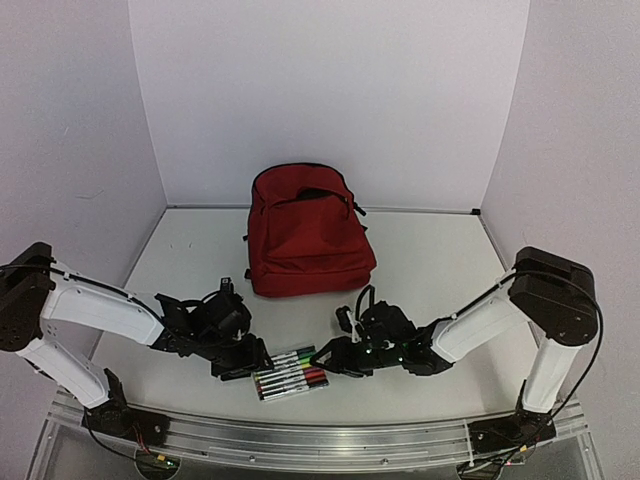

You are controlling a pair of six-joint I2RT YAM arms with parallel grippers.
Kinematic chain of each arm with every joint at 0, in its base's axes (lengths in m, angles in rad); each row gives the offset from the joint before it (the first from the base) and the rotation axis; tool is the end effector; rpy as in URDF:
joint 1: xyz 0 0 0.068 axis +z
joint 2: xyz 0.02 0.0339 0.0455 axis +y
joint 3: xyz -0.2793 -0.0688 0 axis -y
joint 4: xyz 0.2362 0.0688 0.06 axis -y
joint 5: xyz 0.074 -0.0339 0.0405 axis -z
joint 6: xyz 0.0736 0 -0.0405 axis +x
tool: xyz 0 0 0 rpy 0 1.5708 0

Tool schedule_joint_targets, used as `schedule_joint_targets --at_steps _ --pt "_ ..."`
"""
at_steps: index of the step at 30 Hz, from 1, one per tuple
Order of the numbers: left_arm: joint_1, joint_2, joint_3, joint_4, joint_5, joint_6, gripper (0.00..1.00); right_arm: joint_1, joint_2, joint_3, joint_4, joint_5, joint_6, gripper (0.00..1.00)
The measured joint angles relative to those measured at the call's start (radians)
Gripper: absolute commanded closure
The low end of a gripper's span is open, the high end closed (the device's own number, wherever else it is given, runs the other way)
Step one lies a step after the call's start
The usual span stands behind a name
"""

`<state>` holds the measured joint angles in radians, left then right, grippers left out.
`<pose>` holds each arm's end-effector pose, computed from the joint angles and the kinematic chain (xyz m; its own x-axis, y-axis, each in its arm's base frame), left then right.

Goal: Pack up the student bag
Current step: Pick up the stationery from the center of the board.

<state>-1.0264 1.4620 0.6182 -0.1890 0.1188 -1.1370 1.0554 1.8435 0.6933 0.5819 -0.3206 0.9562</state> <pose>0.1307 -0.2328 0.1282 -0.9862 -0.1107 -0.1230 -0.0333 0.8609 -0.5077 0.1610 0.3313 0.1139 -0.9346 -0.0767 -0.3474 -0.3349 0.5191 0.7864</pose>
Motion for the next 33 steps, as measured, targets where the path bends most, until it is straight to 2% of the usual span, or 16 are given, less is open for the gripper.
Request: schedule_joint_targets --at_steps 1,5,7,12,15,18,21,27,33 --pt "0.0 0.001 -0.001 0.006 0.003 0.0 0.44 0.0 0.009 0.0 0.011 -0.007 0.006 0.65" --pt "0.0 0.007 -0.006 0.028 0.011 -0.003 0.46 0.0 0.022 0.0 0.035 -0.011 0.018 0.94" --pt "0.002 0.009 -0.006 0.031 0.011 -0.002 0.46 -0.003 0.023 -0.001 0.036 -0.003 0.017 1.0" --pt "0.003 -0.016 -0.002 -0.007 -0.037 0.035 0.11 -0.008 0.007 -0.003 0.037 0.018 -0.008 1.0" --pt "0.003 -0.092 -0.001 -0.081 -0.107 0.096 0.01 -0.006 -0.058 -0.003 0.004 0.02 -0.06 1.0" --pt "0.007 -0.189 0.025 -0.129 -0.146 0.214 0.0 -0.01 -0.152 0.014 -0.055 0.008 -0.135 1.0" --pt "0.009 -0.253 0.084 -0.148 -0.125 0.366 0.0 -0.021 -0.223 0.055 -0.112 -0.041 -0.203 1.0" --pt "0.012 -0.336 0.147 -0.144 0.018 0.605 0.0 -0.049 -0.332 0.162 -0.261 -0.186 -0.326 1.0" --pt "0.022 -0.396 0.194 -0.145 0.188 0.701 0.0 -0.054 -0.429 0.23 -0.374 -0.272 -0.397 1.0"
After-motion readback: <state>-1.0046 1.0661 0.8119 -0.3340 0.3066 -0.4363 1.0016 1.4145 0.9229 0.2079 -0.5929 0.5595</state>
